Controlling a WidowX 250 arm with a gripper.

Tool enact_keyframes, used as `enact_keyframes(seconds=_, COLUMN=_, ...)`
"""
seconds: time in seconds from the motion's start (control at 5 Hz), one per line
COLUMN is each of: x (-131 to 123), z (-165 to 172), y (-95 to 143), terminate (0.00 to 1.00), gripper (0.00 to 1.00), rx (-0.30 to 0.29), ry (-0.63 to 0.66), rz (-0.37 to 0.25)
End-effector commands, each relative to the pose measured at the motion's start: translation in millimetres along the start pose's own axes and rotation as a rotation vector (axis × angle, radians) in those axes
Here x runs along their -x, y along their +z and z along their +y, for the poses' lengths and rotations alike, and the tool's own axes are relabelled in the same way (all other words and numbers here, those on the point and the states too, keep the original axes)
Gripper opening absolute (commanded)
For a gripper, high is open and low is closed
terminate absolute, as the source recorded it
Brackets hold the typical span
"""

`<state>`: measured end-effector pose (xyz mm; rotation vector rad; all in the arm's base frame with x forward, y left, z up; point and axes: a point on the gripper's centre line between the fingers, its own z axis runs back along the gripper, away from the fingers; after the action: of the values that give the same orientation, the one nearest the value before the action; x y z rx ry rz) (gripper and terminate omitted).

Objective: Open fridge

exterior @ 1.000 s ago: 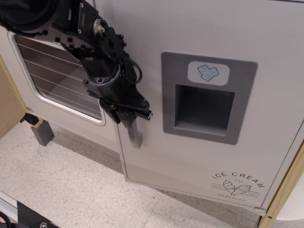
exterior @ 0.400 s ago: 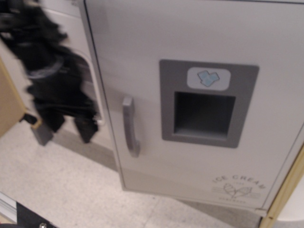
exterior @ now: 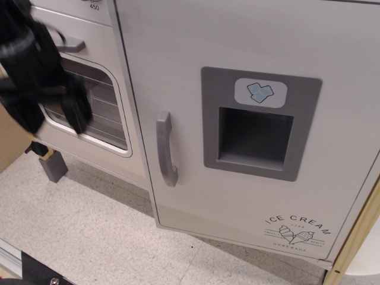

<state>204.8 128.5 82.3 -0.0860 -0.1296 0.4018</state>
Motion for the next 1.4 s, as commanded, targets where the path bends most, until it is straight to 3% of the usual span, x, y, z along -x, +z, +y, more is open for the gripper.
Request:
enact_keyframes(seconds=0.0, x=-53.5, z=-2.7, y=44.0, terminate=0.00, gripper=1.00, rx=-0.033, ry=0.233, rz=-0.132)
enact_keyframes(seconds=0.4, x=-85.9, z=-29.4, y=64.7, terminate=0.00, gripper=1.00, rx=0.019, ry=0.299, rz=-0.178)
enact_keyframes(seconds=0.6, x=-81.2, z=-47.8, y=72.4, terminate=0.00, gripper=1.00, rx=0.040, ry=0.264, rz=-0.200)
enact_keyframes(seconds=0.8, x=-65.6, z=-66.9, y=72.2, terminate=0.00, gripper=1.00, rx=0.058, ry=0.159, rz=-0.156)
enact_keyframes(seconds=1.2, x=-26.5, z=-75.3, y=82.9, terminate=0.00, gripper=1.00, rx=0.033, ry=-0.024, rz=-0.110)
